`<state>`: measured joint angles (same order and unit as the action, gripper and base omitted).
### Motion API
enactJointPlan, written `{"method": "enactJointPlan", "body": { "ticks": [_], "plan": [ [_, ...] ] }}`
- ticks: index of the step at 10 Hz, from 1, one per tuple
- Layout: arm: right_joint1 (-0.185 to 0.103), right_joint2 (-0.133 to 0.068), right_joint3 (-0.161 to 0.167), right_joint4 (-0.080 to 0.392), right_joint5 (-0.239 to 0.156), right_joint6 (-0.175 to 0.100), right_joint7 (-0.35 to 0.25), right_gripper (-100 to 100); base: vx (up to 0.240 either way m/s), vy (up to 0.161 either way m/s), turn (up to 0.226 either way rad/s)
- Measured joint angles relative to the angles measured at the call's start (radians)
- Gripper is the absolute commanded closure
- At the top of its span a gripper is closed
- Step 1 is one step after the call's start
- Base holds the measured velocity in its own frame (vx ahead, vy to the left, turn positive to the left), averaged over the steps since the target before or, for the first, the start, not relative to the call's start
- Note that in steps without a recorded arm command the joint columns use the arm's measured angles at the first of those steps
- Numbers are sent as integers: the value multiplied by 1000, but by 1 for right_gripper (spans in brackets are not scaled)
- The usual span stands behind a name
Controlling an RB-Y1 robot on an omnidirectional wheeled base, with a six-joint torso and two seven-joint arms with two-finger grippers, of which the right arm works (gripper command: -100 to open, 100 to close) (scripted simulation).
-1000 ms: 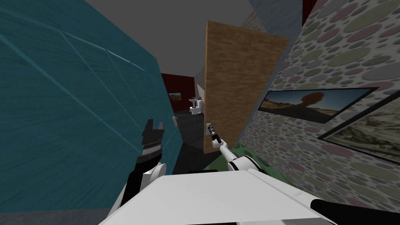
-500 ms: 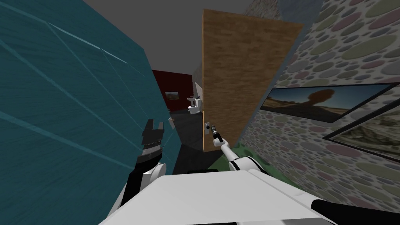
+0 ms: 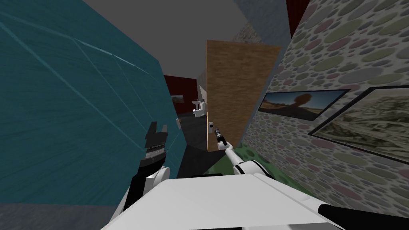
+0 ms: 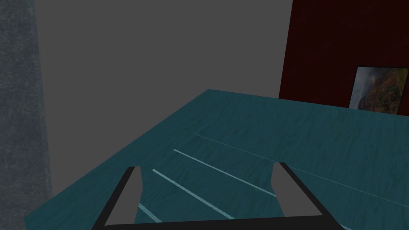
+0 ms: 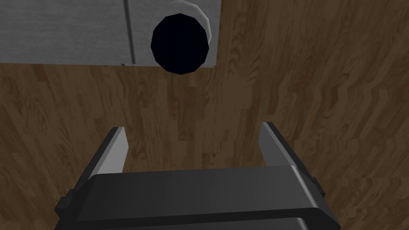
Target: Push the door open
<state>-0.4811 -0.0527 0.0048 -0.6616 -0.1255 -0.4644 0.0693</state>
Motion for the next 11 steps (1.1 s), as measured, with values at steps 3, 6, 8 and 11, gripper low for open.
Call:
{"method": "enactJointPlan", "body": {
  "ticks": [3,6,8,11],
  "plan": [
    [-8,28,7,13,-4,-1,-11,-100,-177,22,-5],
    [1,13,6,-3,-4,6,-10,-100,158,24,24],
    [-8,6,1,19,-5,-9,-9,-100,206,25,24],
    [-5,5,-3,19,-7,-14,-8,-100,202,15,23]
  ]
}}
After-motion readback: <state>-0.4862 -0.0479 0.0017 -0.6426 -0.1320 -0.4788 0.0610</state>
